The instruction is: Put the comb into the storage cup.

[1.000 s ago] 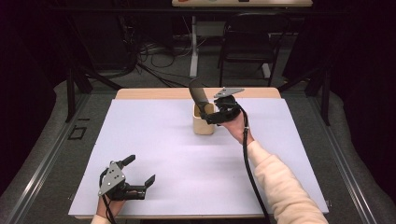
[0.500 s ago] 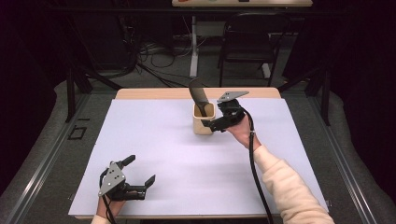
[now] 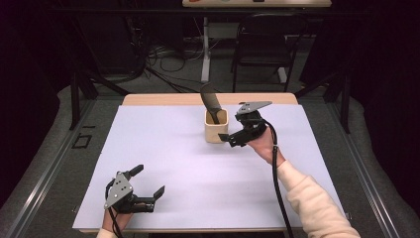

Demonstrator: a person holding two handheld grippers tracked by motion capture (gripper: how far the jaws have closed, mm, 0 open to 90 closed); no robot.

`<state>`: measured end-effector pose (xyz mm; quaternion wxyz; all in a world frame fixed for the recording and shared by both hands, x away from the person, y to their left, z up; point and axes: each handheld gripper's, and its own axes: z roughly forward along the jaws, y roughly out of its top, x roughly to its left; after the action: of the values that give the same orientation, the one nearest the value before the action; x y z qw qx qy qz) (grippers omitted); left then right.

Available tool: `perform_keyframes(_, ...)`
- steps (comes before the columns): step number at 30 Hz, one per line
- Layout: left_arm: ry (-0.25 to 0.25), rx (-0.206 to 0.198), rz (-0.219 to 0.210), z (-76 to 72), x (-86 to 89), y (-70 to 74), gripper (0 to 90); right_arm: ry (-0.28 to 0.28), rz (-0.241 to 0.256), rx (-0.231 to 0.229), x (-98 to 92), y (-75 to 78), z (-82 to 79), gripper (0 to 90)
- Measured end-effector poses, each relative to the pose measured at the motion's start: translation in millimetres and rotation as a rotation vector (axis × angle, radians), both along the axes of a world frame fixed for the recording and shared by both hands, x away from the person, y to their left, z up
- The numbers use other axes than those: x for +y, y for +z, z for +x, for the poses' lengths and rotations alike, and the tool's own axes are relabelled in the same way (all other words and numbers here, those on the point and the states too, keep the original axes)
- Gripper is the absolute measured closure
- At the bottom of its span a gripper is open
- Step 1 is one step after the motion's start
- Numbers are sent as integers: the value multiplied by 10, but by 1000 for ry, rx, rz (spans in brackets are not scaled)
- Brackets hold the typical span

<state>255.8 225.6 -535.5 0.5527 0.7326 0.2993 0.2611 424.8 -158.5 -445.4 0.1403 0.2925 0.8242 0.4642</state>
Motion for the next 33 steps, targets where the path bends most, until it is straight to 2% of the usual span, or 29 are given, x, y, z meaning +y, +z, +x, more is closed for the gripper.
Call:
perform_keyframes(9, 4, -2, -1, 3, -2, 0, 8, 2, -6, 11, -127, 9, -134, 0)
perform_keyframes(22, 1, 2, 4, 16, -13, -8, 8, -13, -26, 19, -348, -66, -316, 0)
perform_keyframes(33, 6, 2, 1, 13, -13, -7, 8, -14, -14, 22, -494, -143, -506, 0)
